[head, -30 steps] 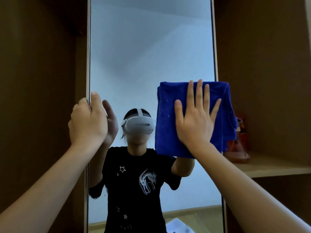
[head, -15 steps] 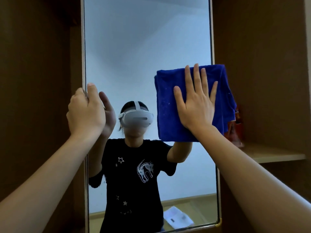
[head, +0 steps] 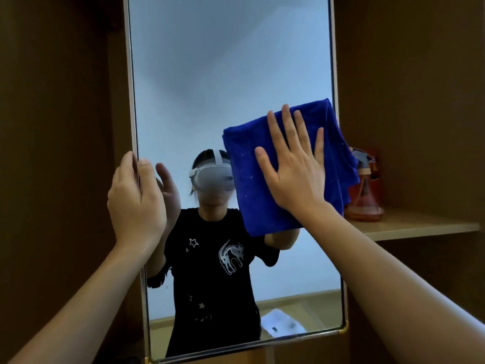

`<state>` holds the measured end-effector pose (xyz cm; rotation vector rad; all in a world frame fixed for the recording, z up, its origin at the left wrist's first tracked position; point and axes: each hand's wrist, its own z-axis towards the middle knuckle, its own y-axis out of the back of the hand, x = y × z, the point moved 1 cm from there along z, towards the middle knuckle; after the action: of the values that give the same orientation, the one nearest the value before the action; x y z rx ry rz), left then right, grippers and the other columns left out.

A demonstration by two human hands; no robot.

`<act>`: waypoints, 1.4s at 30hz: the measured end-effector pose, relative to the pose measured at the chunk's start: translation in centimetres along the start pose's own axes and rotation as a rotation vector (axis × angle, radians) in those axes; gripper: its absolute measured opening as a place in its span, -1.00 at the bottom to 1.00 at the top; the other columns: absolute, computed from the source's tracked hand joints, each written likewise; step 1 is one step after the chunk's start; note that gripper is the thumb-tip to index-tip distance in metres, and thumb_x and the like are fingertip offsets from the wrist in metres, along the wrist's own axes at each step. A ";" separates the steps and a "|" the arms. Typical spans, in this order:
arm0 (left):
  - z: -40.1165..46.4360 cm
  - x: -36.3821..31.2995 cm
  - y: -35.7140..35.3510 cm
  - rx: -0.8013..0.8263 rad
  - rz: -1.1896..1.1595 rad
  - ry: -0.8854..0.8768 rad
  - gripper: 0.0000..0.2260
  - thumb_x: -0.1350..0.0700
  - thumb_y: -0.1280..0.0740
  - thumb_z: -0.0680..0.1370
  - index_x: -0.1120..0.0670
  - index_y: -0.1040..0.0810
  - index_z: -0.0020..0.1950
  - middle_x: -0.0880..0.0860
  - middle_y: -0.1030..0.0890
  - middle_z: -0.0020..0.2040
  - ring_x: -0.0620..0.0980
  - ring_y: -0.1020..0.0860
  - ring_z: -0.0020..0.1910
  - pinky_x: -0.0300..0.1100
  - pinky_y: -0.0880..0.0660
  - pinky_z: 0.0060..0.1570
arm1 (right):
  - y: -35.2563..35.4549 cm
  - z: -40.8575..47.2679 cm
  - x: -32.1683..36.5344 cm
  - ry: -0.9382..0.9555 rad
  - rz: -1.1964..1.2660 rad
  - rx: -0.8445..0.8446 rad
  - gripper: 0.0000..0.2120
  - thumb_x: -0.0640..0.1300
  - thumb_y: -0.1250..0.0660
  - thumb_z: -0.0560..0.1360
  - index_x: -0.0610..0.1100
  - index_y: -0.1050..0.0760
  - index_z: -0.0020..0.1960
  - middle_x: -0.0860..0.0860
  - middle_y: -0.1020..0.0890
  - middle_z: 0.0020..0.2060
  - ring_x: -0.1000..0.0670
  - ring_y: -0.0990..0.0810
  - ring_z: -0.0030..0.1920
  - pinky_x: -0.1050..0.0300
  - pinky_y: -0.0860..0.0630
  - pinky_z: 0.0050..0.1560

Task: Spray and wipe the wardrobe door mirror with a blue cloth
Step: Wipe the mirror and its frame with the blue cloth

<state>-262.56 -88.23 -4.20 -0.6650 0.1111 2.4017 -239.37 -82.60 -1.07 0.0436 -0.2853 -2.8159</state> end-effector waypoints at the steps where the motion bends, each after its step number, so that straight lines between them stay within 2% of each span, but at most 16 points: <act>1: -0.4 0.3 0.0 -0.001 0.002 -0.002 -0.58 0.01 -0.03 0.68 0.18 -0.28 0.48 0.14 -0.41 0.41 0.06 -0.36 0.39 -0.28 -0.22 0.24 | 0.1 -0.3 -0.5 -0.028 0.003 -0.005 -0.40 0.22 0.08 0.63 0.05 0.09 0.60 0.07 0.05 0.59 0.05 0.14 0.58 -0.12 0.29 0.52; 5: -1.9 1.8 0.2 -0.003 -0.009 -0.013 -0.57 0.01 -0.04 0.68 0.19 -0.28 0.49 0.14 -0.41 0.41 0.06 -0.37 0.39 -0.23 -0.27 0.29 | -0.4 -4.7 -1.8 -0.155 0.012 -0.018 -0.39 0.23 0.13 0.62 0.03 0.10 0.60 0.05 0.05 0.59 0.04 0.14 0.58 -0.16 0.25 0.53; 8: -3.1 2.7 0.2 0.013 -0.012 -0.019 -0.53 -0.03 -0.04 0.66 0.18 -0.25 0.50 0.15 -0.40 0.41 0.06 -0.37 0.38 -0.14 -0.32 0.33 | -1.2 -8.3 -0.8 -0.168 0.015 -0.007 -0.38 0.22 0.13 0.62 0.02 0.10 0.60 0.04 0.04 0.59 0.02 0.13 0.58 -0.18 0.23 0.53; 13: -4.9 3.3 0.3 0.041 0.052 -0.029 -0.55 0.02 -0.07 0.67 0.16 -0.17 0.53 0.11 -0.29 0.50 0.00 -0.25 0.47 -0.32 -0.17 0.32 | -2.3 -9.8 2.7 -0.121 0.011 0.004 -0.39 0.20 0.08 0.62 -0.01 0.07 0.60 0.01 0.00 0.59 -0.01 0.10 0.58 -0.20 0.22 0.53; 18: -5.3 3.3 0.1 0.046 0.048 0.002 -0.54 0.00 -0.06 0.67 0.12 -0.13 0.55 0.04 -0.24 0.52 -0.04 -0.21 0.49 -0.39 -0.13 0.30 | -1.4 -4.8 3.3 -0.006 0.010 0.004 -0.39 0.20 0.03 0.63 0.01 0.03 0.60 0.03 -0.02 0.59 0.01 0.06 0.58 -0.20 0.20 0.53; 21: -5.4 3.4 0.0 0.041 0.034 0.004 -0.54 0.01 -0.06 0.67 0.12 -0.13 0.55 0.04 -0.23 0.52 -0.06 -0.19 0.49 -0.41 -0.12 0.31 | -1.0 -3.4 2.1 -0.045 0.006 -0.019 -0.39 0.21 0.05 0.63 0.01 0.05 0.60 0.03 0.01 0.59 0.01 0.08 0.58 -0.20 0.20 0.53; 24: -5.5 3.7 0.0 0.033 0.025 0.007 -0.55 0.02 -0.07 0.68 0.13 -0.15 0.54 0.04 -0.25 0.52 -0.09 -0.21 0.48 -0.52 -0.09 0.27 | -1.2 -5.4 1.2 -0.120 0.009 -0.026 -0.40 0.20 0.07 0.64 0.00 0.08 0.60 0.03 0.02 0.59 0.00 0.10 0.58 -0.19 0.22 0.53; 27: -6.0 4.2 0.4 0.030 -0.010 0.040 -0.58 0.04 -0.08 0.68 0.14 -0.21 0.52 0.05 -0.30 0.49 -0.22 -0.23 0.39 -0.66 -0.09 0.19 | -1.9 -8.8 1.7 -0.177 0.010 -0.015 -0.39 0.20 0.08 0.63 -0.01 0.09 0.60 0.01 0.03 0.59 -0.01 0.11 0.58 -0.21 0.21 0.53; 29: -6.5 4.6 0.8 0.027 -0.040 0.070 -0.60 0.06 -0.08 0.68 0.16 -0.27 0.50 0.06 -0.36 0.45 -0.24 -0.26 0.34 -0.63 -0.16 0.18 | -2.4 -10.7 2.8 -0.165 0.004 -0.001 -0.38 0.20 0.09 0.63 -0.01 0.09 0.60 0.01 0.04 0.59 -0.01 0.12 0.58 -0.22 0.21 0.53; 32: -7.2 4.9 1.2 0.032 -0.055 0.094 -0.62 0.06 -0.07 0.68 0.15 -0.32 0.47 0.08 -0.43 0.40 -0.18 -0.33 0.34 -0.43 -0.27 0.24 | -3.0 -11.8 5.0 -0.145 -0.001 0.014 -0.38 0.20 0.10 0.63 -0.03 0.09 0.60 -0.01 0.02 0.59 -0.03 0.11 0.58 -0.23 0.21 0.52; 35: -7.4 4.7 1.3 0.033 -0.051 0.122 -0.63 0.06 -0.07 0.68 0.14 -0.32 0.47 0.06 -0.42 0.40 -0.23 -0.30 0.28 -0.52 -0.20 0.15 | -3.3 -11.0 7.4 -0.071 -0.001 0.022 -0.38 0.20 0.07 0.63 -0.03 0.08 0.60 -0.01 -0.01 0.59 -0.03 0.08 0.58 -0.24 0.21 0.52; 38: -7.4 4.3 1.5 0.033 -0.061 0.128 -0.63 0.07 -0.06 0.68 0.14 -0.34 0.46 0.06 -0.44 0.38 -0.23 -0.31 0.26 -0.52 -0.21 0.13 | -3.2 -8.2 9.7 0.058 0.011 0.011 -0.39 0.19 0.01 0.63 -0.01 0.01 0.60 0.02 -0.04 0.59 0.00 0.04 0.58 -0.22 0.20 0.52; 42: -7.3 4.2 1.6 0.045 -0.091 0.142 -0.62 0.06 -0.05 0.68 0.15 -0.33 0.46 0.05 -0.45 0.37 -0.24 -0.33 0.24 -0.55 -0.23 0.10 | -2.9 -4.7 10.5 -0.007 0.049 -0.049 -0.40 0.20 0.03 0.63 0.01 0.00 0.60 0.03 -0.04 0.59 0.01 0.03 0.58 -0.20 0.19 0.53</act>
<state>-263.18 -88.87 -12.71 -0.8022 0.1897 2.2573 -249.98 -84.03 -6.25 0.0164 -0.2164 -2.7738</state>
